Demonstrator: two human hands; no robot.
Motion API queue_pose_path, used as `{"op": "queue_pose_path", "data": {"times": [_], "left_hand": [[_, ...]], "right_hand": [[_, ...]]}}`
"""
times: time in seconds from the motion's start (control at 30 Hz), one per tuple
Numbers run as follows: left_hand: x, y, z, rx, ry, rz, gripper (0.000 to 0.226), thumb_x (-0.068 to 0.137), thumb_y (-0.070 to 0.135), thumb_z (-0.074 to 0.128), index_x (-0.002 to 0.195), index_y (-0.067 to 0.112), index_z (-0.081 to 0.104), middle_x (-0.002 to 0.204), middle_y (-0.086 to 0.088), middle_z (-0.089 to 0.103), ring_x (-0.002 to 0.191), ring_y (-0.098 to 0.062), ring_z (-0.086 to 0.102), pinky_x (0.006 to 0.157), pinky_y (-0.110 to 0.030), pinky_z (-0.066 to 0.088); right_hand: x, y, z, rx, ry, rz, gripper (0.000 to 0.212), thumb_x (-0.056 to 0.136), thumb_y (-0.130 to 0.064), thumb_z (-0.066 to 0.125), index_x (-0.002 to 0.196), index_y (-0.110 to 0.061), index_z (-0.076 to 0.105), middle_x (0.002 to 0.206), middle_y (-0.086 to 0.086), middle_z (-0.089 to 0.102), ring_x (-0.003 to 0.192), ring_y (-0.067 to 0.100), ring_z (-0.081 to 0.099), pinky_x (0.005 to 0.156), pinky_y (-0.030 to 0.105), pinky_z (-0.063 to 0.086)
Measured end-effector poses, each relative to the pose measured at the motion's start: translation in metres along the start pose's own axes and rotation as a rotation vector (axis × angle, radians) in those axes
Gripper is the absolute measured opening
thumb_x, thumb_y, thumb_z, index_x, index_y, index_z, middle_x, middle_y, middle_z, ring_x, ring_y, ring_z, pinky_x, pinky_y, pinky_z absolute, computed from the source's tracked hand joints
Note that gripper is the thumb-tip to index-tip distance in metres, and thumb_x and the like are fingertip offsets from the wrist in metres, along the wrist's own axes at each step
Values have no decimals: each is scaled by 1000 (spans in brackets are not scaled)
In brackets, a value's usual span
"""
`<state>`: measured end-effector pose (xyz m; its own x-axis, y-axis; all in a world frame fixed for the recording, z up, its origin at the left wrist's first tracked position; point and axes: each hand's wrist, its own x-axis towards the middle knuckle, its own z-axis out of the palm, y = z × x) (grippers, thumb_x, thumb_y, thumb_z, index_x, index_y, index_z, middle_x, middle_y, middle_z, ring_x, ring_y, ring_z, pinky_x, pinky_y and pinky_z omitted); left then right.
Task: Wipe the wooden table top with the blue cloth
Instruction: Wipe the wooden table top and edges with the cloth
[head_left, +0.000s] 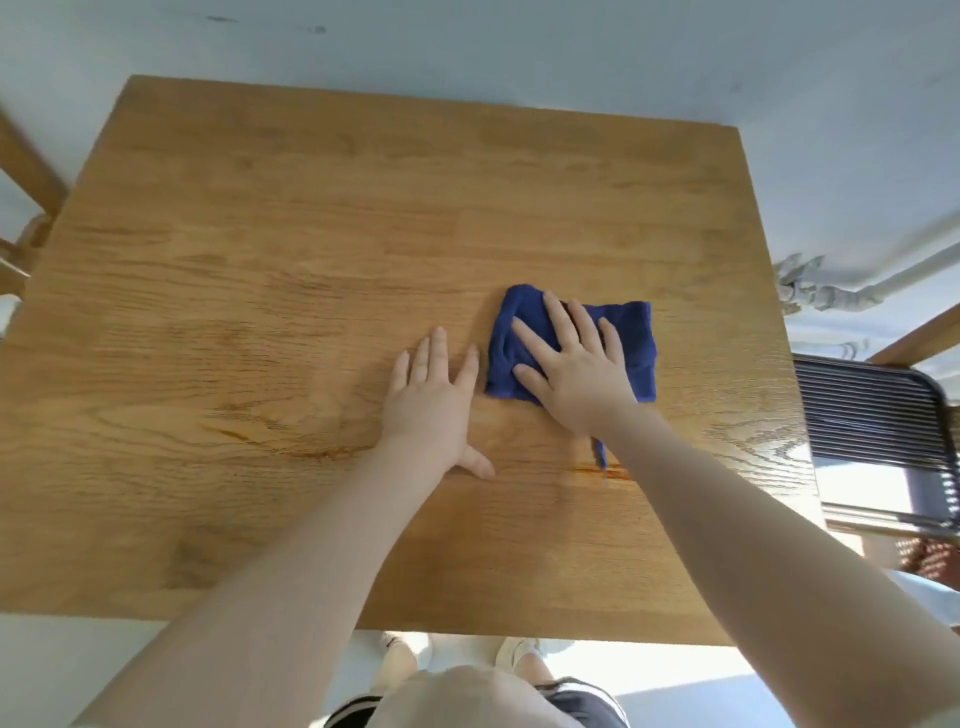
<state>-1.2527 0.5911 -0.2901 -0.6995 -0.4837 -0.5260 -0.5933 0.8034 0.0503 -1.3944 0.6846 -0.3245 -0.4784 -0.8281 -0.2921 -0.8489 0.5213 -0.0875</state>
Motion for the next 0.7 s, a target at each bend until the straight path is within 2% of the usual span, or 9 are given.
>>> {"op": "queue_pose_path", "data": {"times": [0.13, 0.23, 0.33, 0.4, 0.47, 0.57, 0.7], "left_hand": [[-1, 5, 1, -89, -63, -58, 133, 59, 57, 78, 146, 27, -18, 150, -14, -32, 142, -25, -22, 114, -44, -8], [-6, 2, 5, -121, -33, -53, 132, 58, 56, 78, 147, 29, -17, 150, -10, -33, 142, -22, -22, 114, -41, -9], [-6, 3, 3, -114, -29, -59, 132, 59, 56, 78, 146, 30, -17, 150, -10, -33, 142, -21, -22, 114, -37, -10], [-6, 6, 0, -95, -33, -71, 131, 60, 56, 77, 146, 29, -18, 150, -10, -32, 142, -20, -21, 114, -37, -10], [-5, 6, 0, -76, -38, -75, 131, 60, 57, 77, 146, 29, -18, 151, -11, -31, 142, -21, -20, 115, -38, -9], [-4, 4, 2, -83, -32, -67, 131, 60, 57, 76, 146, 30, -18, 150, -11, -32, 142, -20, -21, 116, -38, -8], [-6, 2, 2, -103, -54, -61, 132, 58, 58, 77, 145, 31, -19, 149, -9, -34, 141, -19, -23, 115, -37, -9]], "right_hand": [[27, 6, -10, 46, -31, 62, 52, 96, -53, 19, 146, -43, 4, 157, 1, -15, 143, 24, -13, 114, 48, -5], [-10, 8, 2, 29, -13, -48, 53, 96, -54, 16, 146, -43, 3, 156, 2, -18, 143, 24, -15, 113, 48, -7], [-45, 21, 9, -10, -29, -207, 65, 82, -61, -2, 145, -45, 2, 157, 1, -16, 143, 23, -14, 112, 47, -6], [-32, 33, 2, -40, -42, -259, 61, 86, -62, 6, 145, -45, 6, 157, -1, -13, 144, 23, -10, 113, 46, -4], [-2, 40, -7, -50, -27, -221, 53, 94, -56, 19, 145, -45, 7, 157, -2, -12, 144, 21, -9, 114, 45, -3], [32, 41, -15, -22, -12, -109, 51, 97, -50, 22, 145, -45, 6, 157, -2, -13, 144, 21, -11, 115, 45, -5], [-3, 38, -3, 42, 21, -81, 51, 97, -39, 25, 146, -43, 10, 157, 0, -12, 144, 20, -13, 115, 44, -6]]}}
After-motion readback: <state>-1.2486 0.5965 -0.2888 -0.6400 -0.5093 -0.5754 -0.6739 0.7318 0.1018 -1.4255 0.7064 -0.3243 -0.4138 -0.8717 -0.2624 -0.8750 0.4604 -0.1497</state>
